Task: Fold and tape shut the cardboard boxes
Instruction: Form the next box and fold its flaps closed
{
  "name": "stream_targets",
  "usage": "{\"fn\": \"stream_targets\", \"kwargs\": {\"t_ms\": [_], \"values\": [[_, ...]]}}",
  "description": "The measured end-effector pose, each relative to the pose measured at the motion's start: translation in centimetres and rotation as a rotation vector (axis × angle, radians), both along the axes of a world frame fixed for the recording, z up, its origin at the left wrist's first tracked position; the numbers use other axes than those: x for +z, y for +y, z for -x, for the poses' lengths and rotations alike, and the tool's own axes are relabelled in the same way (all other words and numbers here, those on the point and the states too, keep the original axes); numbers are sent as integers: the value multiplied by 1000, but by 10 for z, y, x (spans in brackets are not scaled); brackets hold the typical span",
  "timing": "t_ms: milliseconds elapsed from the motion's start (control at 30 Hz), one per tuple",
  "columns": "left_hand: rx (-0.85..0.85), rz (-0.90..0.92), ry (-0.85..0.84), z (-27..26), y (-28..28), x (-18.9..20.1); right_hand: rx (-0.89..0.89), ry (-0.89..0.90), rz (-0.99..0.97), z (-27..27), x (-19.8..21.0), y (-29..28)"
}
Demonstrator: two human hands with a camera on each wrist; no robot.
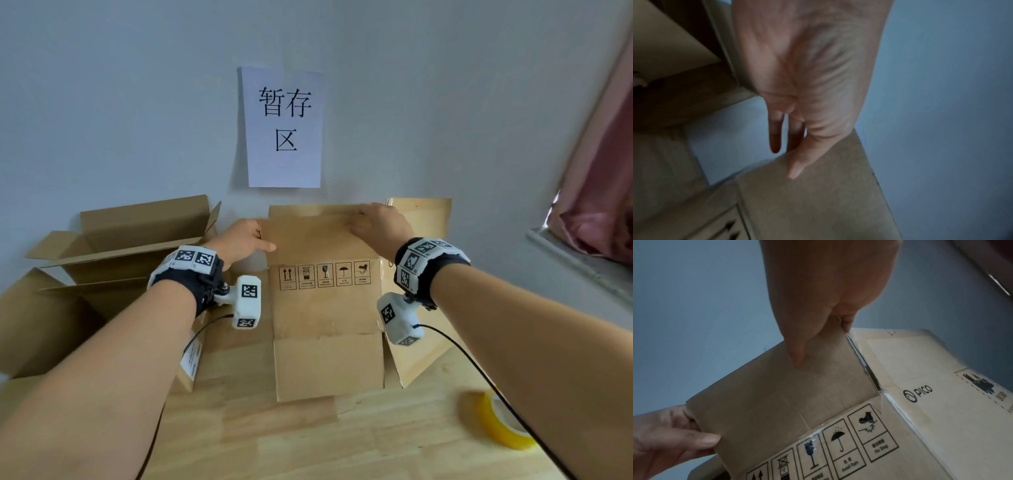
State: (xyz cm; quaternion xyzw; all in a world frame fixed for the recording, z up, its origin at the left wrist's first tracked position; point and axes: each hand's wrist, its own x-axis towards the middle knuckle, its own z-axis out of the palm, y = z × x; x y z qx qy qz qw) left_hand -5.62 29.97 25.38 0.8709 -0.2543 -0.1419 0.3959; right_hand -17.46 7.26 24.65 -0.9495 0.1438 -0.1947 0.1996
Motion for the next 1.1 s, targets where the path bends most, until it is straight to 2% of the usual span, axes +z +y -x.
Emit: {"fn": "stream_targets", "kwargs": {"t_ms": [133, 200, 367, 567, 667, 733, 900, 1100], "values": [[-290, -463, -112, 1, -3, 0, 27, 138, 337, 4, -8, 6], [-371, -545, -193, 5, -10, -5, 27, 208, 395, 3, -8, 13], [-488, -558, -226, 15, -30, -22, 152, 389, 260, -1, -16, 30], [-618, -580, -188, 26, -46, -36, 137, 455, 412, 2, -40, 23], [-643, -690, -233, 19, -50, -38, 87, 403, 428, 6, -53, 13], [-591, -744, -265, 8, -52, -39, 48, 365, 450, 11, -57, 7], [-450, -652, -212, -20, -59, -63, 19, 218, 466, 20, -59, -9], [-516, -547, -403, -35, -83, -84, -1, 162, 462, 26, -51, -24]]}}
